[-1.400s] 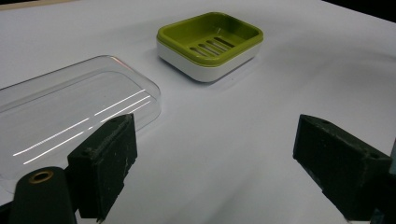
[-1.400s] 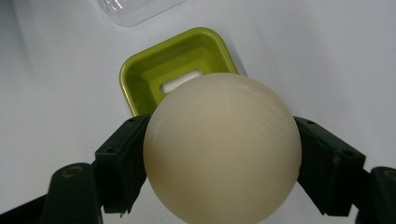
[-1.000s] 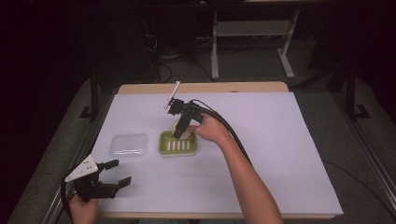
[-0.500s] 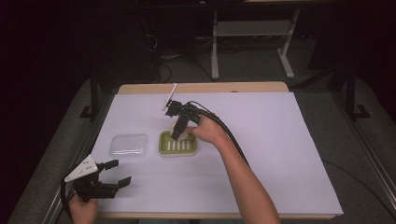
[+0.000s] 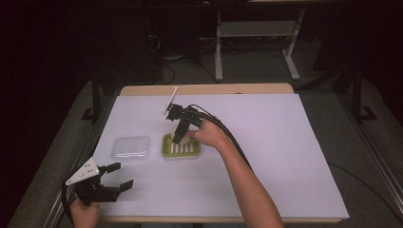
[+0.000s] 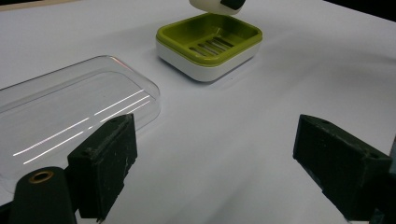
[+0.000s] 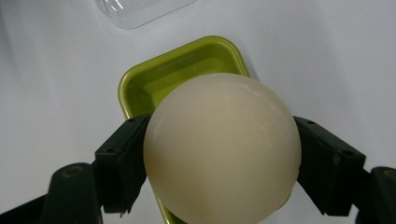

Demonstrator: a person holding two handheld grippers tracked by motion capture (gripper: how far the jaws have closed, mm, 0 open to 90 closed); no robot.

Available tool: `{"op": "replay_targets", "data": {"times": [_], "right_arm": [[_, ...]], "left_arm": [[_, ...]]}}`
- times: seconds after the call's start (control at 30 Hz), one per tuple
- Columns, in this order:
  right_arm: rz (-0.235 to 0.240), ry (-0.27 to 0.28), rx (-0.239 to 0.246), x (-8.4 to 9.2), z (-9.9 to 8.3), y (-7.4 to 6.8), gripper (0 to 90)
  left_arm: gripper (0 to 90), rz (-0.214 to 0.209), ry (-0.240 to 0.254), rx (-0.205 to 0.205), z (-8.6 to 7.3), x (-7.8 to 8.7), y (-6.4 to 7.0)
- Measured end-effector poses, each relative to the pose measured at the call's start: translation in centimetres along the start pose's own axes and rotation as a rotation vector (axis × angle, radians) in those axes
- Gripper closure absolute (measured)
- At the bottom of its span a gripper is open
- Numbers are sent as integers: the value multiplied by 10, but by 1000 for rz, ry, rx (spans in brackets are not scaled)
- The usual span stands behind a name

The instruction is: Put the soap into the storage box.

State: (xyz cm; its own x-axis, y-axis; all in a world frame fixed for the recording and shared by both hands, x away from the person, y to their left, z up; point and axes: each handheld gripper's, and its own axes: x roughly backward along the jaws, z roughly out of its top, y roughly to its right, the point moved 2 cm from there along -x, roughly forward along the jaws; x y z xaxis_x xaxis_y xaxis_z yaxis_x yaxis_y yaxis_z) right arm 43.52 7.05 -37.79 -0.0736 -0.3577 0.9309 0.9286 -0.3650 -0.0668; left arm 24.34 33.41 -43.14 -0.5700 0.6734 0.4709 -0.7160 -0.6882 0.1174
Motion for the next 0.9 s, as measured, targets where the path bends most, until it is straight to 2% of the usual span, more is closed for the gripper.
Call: {"op": "replay_targets", "data": {"times": [0.9], "right_arm": [[8, -36, -1, -17, 1, -3, 237]], "left_arm": [[128, 0, 2, -4, 0, 1, 0]]}}
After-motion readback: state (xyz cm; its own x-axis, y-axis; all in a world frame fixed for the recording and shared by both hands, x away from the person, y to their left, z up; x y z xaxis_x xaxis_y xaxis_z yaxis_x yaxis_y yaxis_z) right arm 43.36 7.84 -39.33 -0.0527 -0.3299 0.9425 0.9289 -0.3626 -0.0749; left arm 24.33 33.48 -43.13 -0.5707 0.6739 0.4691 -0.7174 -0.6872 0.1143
